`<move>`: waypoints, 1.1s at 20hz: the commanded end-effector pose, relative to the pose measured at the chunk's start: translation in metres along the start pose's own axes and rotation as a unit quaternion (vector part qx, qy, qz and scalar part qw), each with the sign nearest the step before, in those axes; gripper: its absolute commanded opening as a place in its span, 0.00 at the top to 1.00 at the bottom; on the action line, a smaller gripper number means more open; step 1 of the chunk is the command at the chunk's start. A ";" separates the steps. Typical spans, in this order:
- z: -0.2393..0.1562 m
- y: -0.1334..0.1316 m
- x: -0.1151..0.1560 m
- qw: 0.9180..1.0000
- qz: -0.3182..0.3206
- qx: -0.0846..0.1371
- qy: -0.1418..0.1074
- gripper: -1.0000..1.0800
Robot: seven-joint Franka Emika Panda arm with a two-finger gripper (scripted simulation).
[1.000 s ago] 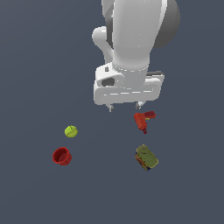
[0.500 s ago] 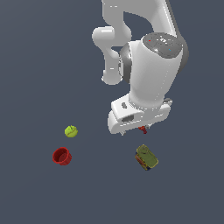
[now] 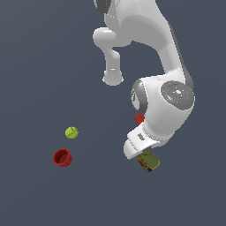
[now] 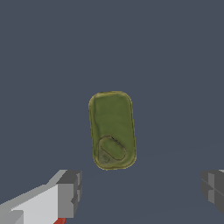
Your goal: Pick up a designated object from a clutter of objects.
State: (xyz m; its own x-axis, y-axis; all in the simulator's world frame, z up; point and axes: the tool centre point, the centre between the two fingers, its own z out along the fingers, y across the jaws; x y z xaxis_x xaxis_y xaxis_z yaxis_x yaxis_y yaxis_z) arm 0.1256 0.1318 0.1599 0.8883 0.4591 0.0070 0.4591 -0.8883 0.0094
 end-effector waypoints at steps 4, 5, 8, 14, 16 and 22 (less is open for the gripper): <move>0.031 -0.011 0.015 0.999 -0.032 0.003 -0.002 0.04; 0.035 -0.013 0.017 0.999 -0.036 0.003 -0.002 0.04; 0.045 -0.017 0.021 0.999 -0.045 0.004 -0.003 0.04; 0.050 -0.019 0.022 0.999 -0.049 0.005 -0.004 0.04; 0.052 -0.019 0.022 0.999 -0.049 0.005 -0.004 0.04; 0.078 -0.019 0.021 0.999 -0.050 0.005 -0.003 0.04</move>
State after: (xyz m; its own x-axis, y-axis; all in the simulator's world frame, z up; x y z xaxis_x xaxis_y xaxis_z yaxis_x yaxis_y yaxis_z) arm 0.1373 0.1585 0.0908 0.8383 0.5453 0.0010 0.5453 -0.8383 0.0005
